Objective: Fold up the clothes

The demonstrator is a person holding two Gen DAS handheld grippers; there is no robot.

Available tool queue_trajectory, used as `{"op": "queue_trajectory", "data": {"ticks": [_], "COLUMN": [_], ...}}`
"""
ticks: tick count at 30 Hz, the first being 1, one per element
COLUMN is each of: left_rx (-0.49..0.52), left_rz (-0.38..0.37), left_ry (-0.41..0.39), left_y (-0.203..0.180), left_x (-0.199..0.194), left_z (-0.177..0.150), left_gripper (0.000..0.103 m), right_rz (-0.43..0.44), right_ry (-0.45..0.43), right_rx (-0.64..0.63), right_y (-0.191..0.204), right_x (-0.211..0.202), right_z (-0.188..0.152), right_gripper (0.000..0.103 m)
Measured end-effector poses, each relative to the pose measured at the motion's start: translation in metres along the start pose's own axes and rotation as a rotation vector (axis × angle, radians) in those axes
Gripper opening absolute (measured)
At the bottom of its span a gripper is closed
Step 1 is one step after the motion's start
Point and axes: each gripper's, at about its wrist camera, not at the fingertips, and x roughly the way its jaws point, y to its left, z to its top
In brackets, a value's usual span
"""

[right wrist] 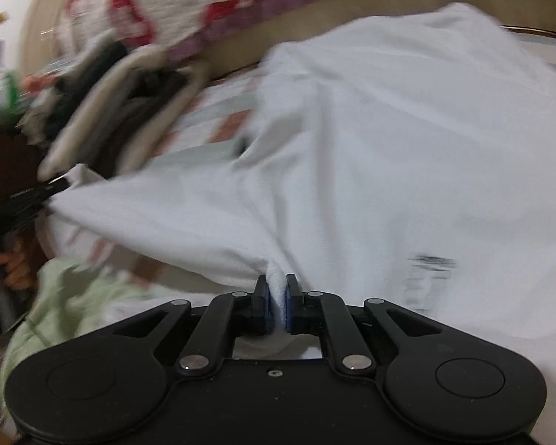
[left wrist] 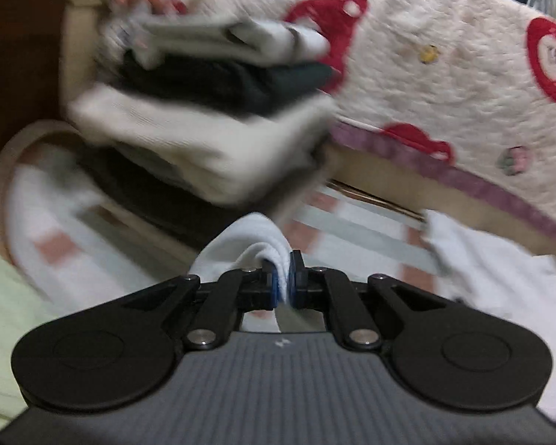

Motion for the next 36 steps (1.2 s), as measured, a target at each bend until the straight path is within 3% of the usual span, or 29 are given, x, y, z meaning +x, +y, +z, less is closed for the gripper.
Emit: {"op": "queue_trajectory", "data": {"ticks": [3, 7, 11, 14, 16, 20, 24, 27, 31, 36], "left_rx": [-0.018, -0.142, -0.151, -0.151, -0.132, -0.124, -0.264, -0.277, -0.307, -0.448], "left_rz": [0.099, 0.099, 0.082, 0.053, 0.035, 0.035, 0.042, 0.044, -0.008, -0.036], "left_ry": [0.046, 0.149, 0.145, 0.105, 0.035, -0.061, 0.007, 0.011, -0.005, 0.111], "left_y": [0.016, 0.039, 0.042, 0.048, 0.051, 0.062, 0.093, 0.103, 0.114, 0.134], "left_x": [0.011, 0.038, 0.038, 0.032, 0.023, 0.013, 0.034, 0.039, 0.037, 0.04], "left_z": [-0.014, -0.029, -0.026, -0.019, -0.009, 0.005, -0.003, -0.011, -0.012, -0.018], "left_gripper": [0.006, 0.007, 0.007, 0.006, 0.006, 0.007, 0.008, 0.01, 0.012, 0.024], "right_rz": [0.042, 0.046, 0.059, 0.073, 0.077, 0.053, 0.026, 0.009, -0.063, -0.175], "right_ry": [0.003, 0.001, 0.006, 0.029, 0.057, 0.101, 0.157, 0.183, 0.19, 0.183], "right_rx": [-0.095, -0.124, -0.1, -0.115, -0.15, -0.267, -0.368, -0.42, -0.504, -0.621], "right_y": [0.018, 0.023, 0.024, 0.032, 0.042, 0.069, 0.089, 0.098, 0.111, 0.132], "right_x": [0.002, 0.002, 0.002, 0.005, 0.011, 0.024, 0.036, 0.037, 0.041, 0.054], "right_z": [-0.003, -0.006, -0.004, -0.003, -0.001, 0.002, -0.005, -0.011, -0.017, -0.024], "right_gripper": [0.015, 0.015, 0.019, 0.032, 0.049, 0.049, 0.049, 0.049, 0.049, 0.049]}}
